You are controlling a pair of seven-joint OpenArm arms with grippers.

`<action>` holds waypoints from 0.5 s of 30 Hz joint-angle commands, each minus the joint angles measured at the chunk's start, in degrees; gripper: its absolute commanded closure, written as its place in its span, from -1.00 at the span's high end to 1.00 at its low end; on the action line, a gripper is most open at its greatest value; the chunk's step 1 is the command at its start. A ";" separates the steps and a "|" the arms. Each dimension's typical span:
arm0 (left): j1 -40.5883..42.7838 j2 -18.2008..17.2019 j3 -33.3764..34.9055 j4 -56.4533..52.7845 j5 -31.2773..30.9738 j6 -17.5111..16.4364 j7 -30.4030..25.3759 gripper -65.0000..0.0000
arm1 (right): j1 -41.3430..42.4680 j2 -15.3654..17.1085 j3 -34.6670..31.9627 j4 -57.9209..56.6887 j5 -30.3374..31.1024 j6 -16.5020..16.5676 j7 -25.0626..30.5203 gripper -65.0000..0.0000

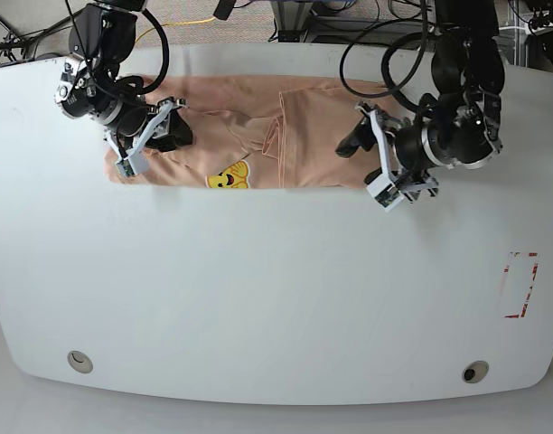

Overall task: Fold the T-shirt properly
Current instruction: 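Fold the strip's end with the left gripper toward the right gripper, then fold both ends of the shirt together toward the middle with both grippers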

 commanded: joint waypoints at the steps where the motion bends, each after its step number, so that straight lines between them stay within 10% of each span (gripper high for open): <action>1: -0.49 -1.92 -0.91 -2.41 -1.46 -0.08 -1.18 0.18 | 1.88 0.23 1.56 2.67 1.24 0.10 0.34 -0.25; 10: -0.05 -3.15 -1.88 -12.69 -1.55 -0.17 -1.53 0.18 | 5.39 -3.11 18.26 2.76 6.52 0.10 -5.55 0.65; 15: 2.14 -3.24 -1.53 -16.03 -1.46 -0.17 -9.44 0.18 | 7.77 -1.79 27.05 0.74 6.08 0.10 -9.07 0.72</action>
